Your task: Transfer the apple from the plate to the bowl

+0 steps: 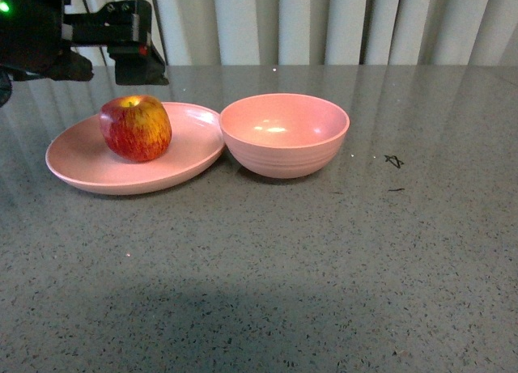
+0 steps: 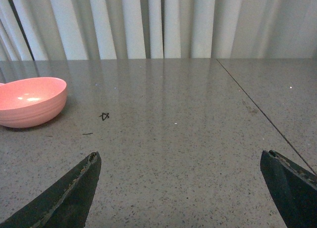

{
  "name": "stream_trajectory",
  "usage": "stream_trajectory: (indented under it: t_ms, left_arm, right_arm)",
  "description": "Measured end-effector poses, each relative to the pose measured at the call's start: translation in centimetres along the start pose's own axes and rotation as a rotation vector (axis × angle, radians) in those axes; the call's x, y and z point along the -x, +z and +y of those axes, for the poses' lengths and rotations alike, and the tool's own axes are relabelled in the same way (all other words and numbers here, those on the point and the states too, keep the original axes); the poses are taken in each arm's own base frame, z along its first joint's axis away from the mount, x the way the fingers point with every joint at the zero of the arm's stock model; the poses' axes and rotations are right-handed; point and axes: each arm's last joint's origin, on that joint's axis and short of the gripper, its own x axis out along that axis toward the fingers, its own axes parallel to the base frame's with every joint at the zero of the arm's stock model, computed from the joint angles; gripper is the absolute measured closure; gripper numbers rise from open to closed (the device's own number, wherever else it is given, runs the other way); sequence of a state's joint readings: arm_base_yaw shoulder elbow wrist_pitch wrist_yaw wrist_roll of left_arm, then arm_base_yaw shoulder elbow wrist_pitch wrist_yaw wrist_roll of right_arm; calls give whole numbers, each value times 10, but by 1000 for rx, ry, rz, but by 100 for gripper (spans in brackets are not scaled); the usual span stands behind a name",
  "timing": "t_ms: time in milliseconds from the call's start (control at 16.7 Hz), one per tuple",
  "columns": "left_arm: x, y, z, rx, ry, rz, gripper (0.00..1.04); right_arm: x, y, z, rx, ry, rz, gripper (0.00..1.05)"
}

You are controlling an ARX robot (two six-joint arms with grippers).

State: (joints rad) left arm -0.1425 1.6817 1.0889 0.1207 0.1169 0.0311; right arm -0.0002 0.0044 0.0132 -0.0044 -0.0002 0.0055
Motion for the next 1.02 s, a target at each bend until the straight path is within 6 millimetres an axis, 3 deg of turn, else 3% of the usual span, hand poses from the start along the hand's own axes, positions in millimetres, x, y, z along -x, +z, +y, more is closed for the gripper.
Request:
stream_trajectory:
  t_ms: [480, 1019]
  left_arm:
    - [-35, -14, 2, 52, -6, 196, 7]
    - [-38, -19, 2, 47, -12, 232, 7]
  right_arm:
    - [0, 0, 0, 0, 0, 0, 7]
    - [0, 0, 0, 0, 0, 0, 7]
